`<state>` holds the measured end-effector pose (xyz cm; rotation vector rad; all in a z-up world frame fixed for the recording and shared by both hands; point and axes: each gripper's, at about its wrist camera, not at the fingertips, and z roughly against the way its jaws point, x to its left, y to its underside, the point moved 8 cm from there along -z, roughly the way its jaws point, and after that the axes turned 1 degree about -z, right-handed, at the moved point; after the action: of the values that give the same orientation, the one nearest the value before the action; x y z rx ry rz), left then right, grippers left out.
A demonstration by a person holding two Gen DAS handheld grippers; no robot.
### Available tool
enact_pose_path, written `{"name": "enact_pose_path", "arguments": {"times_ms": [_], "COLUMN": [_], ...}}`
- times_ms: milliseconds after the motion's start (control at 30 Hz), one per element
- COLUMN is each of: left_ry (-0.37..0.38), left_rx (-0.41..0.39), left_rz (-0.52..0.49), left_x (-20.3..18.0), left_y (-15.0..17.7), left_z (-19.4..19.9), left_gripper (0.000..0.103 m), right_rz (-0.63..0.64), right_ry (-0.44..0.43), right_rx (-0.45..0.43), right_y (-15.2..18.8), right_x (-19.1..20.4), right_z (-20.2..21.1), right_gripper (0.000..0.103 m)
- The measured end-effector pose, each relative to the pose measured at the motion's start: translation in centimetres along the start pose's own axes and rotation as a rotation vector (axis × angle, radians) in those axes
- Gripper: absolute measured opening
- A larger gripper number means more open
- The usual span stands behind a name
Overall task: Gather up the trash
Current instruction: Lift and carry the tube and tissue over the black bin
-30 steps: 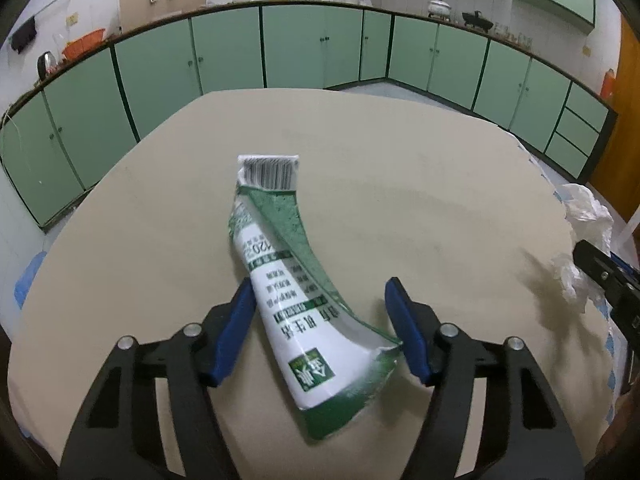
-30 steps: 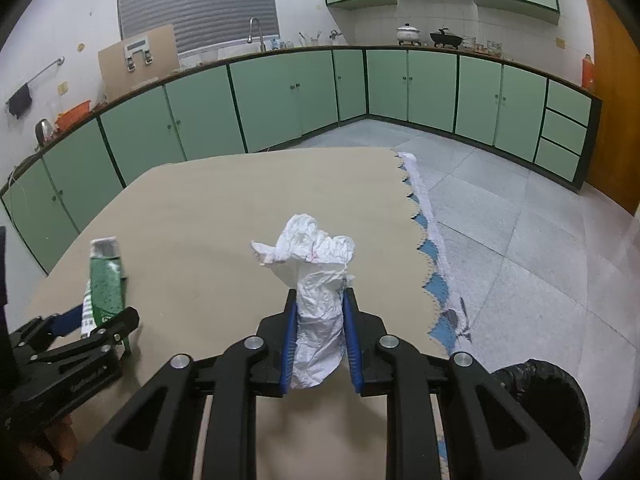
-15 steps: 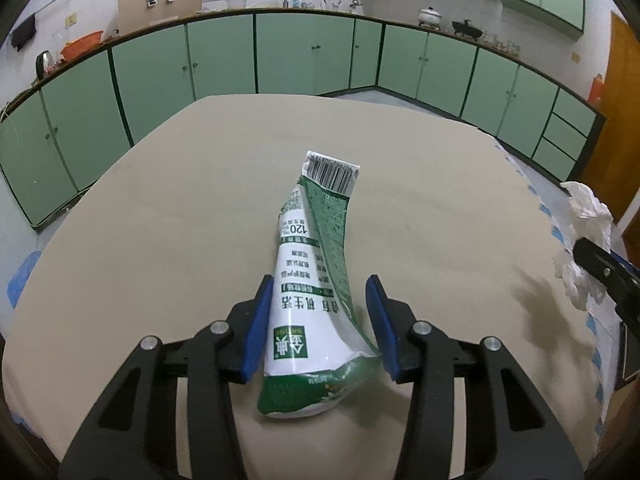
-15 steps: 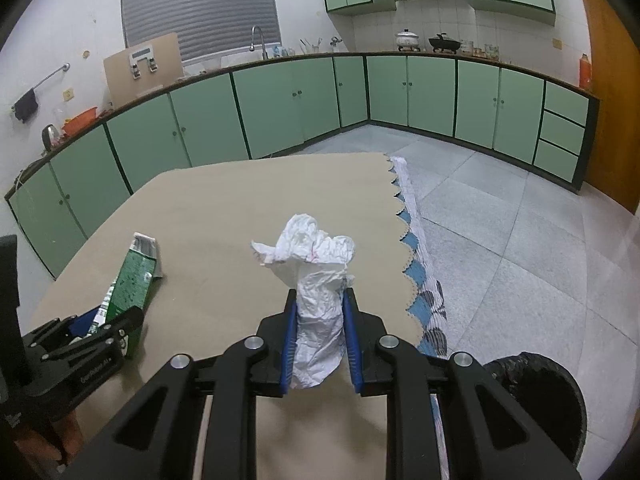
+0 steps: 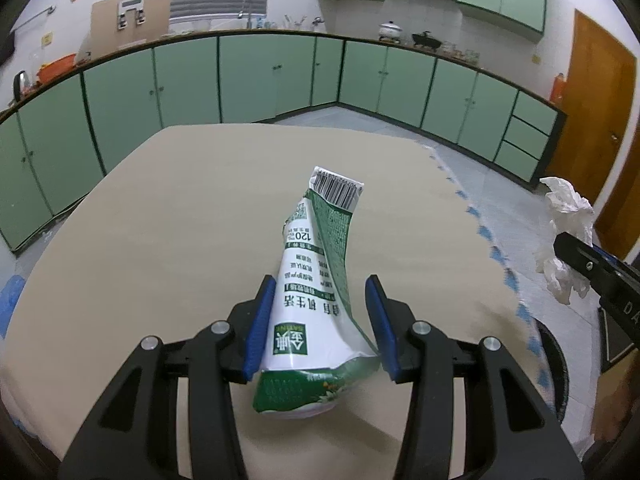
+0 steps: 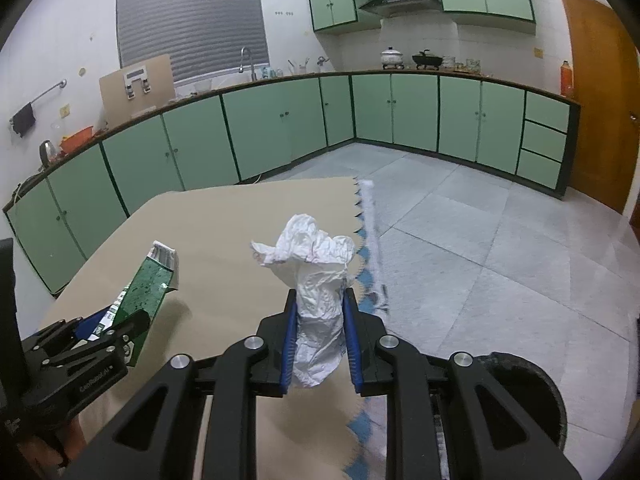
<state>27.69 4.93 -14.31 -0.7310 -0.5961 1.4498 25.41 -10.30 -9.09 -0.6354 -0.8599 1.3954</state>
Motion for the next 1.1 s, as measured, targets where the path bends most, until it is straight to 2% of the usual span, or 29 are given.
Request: {"name": "enact_pose_path", "arguments": {"times_ms": [533,1100], "left_ry": [0.131,0.305], "left_rx": [-0.085,-0.132], "left_rz": [-0.110,-0.239], "left_x": [-9.9,-22.1], "left_y": [-1.2,1.5], "left_z": [2.8,5.3], "left_gripper": [0.044,0.044], "right_rz": [-0.058,-0.166], "right_ry": [0.112,0.270], "right_rx": [-0.076,-0.074], "right_y": [0.1,3.1], "right_x": [-5.9,-14.9], "right_z": [6.8,12.6], "right_gripper": [0.022,0.022]}}
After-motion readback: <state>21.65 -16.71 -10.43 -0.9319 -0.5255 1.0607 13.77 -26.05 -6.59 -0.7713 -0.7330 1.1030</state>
